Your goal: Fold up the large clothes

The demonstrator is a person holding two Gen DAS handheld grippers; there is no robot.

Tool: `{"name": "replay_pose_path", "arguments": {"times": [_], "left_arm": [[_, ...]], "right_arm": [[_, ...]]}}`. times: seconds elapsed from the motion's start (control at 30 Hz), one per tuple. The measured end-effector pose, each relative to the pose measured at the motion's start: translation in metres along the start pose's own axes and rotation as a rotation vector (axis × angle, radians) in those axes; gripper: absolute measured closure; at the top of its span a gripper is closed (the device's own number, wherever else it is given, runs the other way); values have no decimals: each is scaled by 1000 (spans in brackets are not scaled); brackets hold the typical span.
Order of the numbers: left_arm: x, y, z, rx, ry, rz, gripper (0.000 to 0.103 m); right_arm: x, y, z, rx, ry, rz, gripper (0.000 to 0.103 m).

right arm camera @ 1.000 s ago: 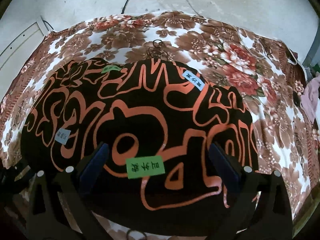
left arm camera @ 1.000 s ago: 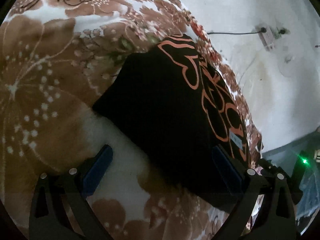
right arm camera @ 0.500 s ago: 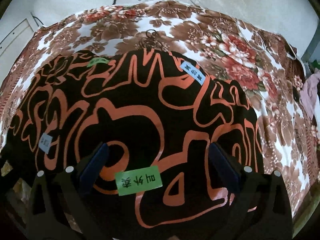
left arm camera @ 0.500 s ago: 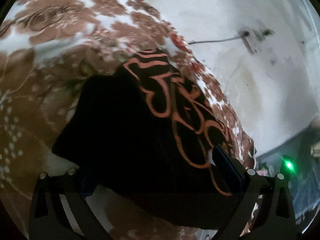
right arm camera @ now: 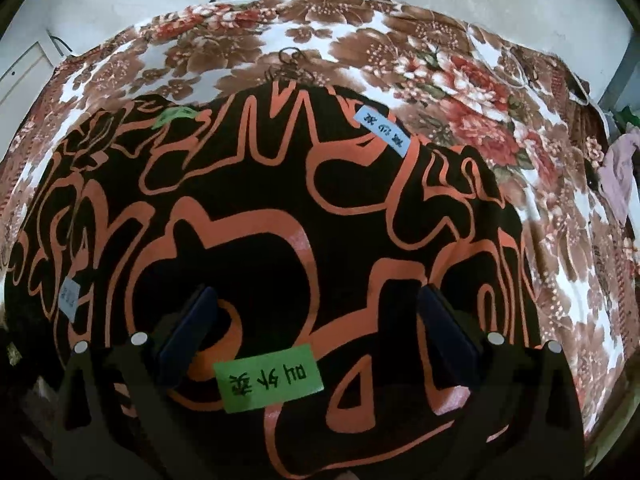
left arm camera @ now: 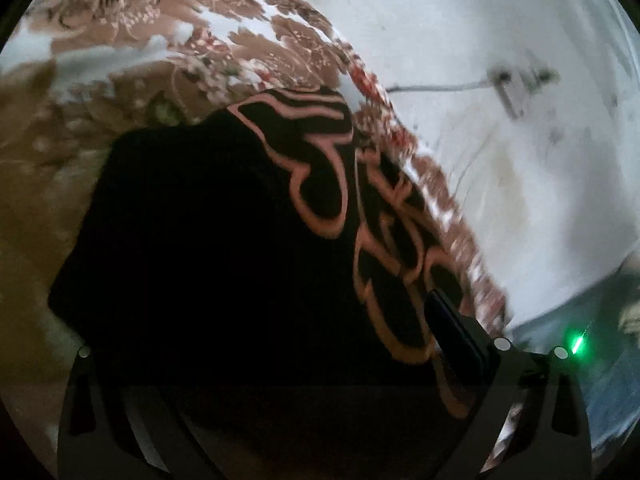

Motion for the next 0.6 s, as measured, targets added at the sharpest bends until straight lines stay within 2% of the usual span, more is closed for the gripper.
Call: {"name": "replay_pose_path", "arguments": {"times": [0.1, 0.27, 0.3, 0.37, 0.4, 0.43, 0.5, 0.53, 0.6], "left_arm": [[7, 27, -14, -24, 24, 13, 5], [14, 50, -49, -112, 136, 51, 5], [15, 50, -47, -124, 129, 55, 5], [18, 47, -28, -105, 44, 54, 8], [20, 43, -9, -69, -29, 49, 26], [20, 40, 4, -51, -80, 53, 35], [17, 36, 6, -35, -58, 70, 45], [16, 36, 2, -29, -34, 78, 47], [18, 38, 4, -58, -97, 103, 57]], "right_arm": [[2, -3, 2, -40, -14, -37, 5], [-9, 14, 5, -53, -30, 6, 5], [-10, 17, 6, -62, -38, 5, 5], [-13, 23, 10, -79, -56, 12, 5], [-14, 26, 12, -87, -59, 19, 5], [-14, 27, 13, -96, -55, 24, 5], [-11, 21, 15, -126, -49, 24, 5], [-10, 18, 17, -139, -49, 21, 5], [-10, 7, 17, -172, -40, 7, 5]]}}
Point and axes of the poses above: each gripper's, at about its wrist camera, not at the fingertips, and y roughly the way its jaws point, z to its left, x to its top, the point moved 2 cm from there along y, roughly the way its jaws point, and after that the axes turned 9 degrees about -z, right-handed, at the moved point
